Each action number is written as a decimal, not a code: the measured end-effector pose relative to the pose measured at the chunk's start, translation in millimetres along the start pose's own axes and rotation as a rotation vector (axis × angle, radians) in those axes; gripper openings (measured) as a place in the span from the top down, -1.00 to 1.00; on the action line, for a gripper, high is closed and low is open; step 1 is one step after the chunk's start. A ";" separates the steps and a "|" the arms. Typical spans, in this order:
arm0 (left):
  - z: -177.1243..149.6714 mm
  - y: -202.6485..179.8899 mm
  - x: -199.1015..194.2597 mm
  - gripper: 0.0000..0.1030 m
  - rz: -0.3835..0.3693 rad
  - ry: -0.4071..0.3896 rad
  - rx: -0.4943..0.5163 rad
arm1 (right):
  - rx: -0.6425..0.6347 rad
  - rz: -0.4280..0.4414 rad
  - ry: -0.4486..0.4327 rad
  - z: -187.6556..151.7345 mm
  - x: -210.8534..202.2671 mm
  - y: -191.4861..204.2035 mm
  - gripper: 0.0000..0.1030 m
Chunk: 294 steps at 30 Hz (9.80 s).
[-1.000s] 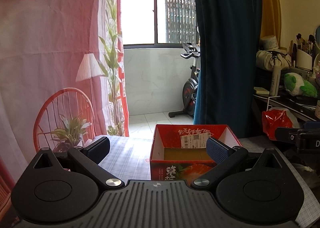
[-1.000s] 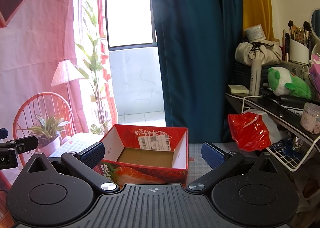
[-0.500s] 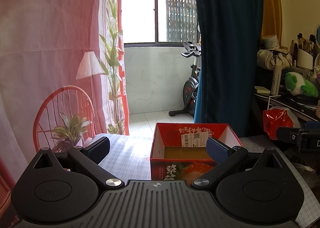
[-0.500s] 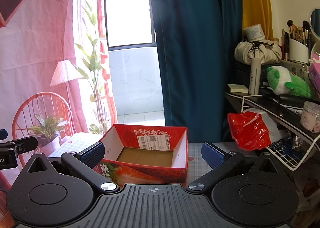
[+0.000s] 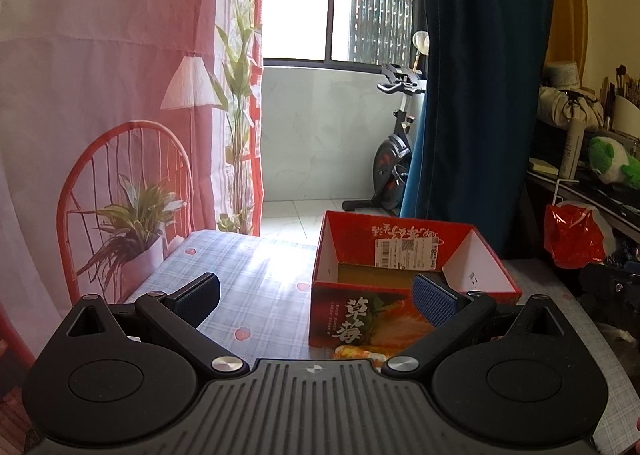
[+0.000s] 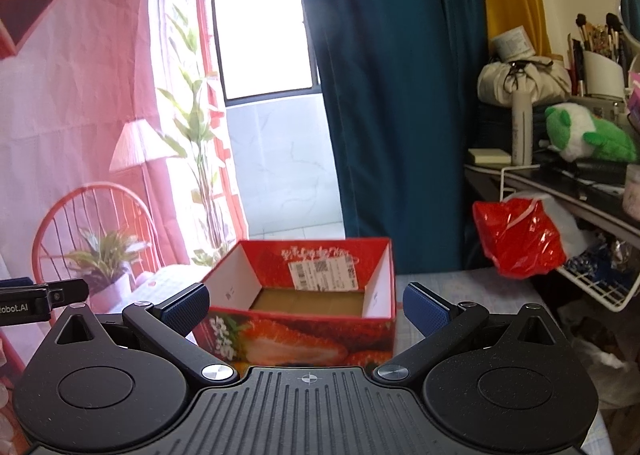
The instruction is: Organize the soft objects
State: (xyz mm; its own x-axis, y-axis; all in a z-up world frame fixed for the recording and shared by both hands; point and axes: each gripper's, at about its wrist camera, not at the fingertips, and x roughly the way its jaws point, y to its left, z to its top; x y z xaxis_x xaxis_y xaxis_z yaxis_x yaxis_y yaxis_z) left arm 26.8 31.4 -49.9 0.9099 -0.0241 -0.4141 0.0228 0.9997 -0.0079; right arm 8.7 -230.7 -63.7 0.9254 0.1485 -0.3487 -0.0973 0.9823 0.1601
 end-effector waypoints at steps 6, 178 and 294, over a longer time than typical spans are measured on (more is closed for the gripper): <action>-25.3 13.1 20.7 -1.00 -0.101 0.074 -0.032 | -0.031 -0.009 0.103 -32.8 17.5 8.2 -0.99; 29.0 -32.2 272.5 0.14 -0.323 0.279 0.153 | -0.113 0.127 0.344 11.6 284.7 -54.0 0.04; 5.3 -28.0 163.2 0.65 -0.585 0.158 -0.007 | -0.017 0.298 0.164 16.2 144.7 -61.3 0.60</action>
State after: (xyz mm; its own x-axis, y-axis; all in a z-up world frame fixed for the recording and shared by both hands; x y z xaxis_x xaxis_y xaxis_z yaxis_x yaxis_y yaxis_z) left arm 176.9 -0.5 -112.4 0.6744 -0.5698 -0.4696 0.4977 0.8206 -0.2810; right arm 154.5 -271.3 -108.9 0.7843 0.4443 -0.4330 -0.3618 0.8945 0.2625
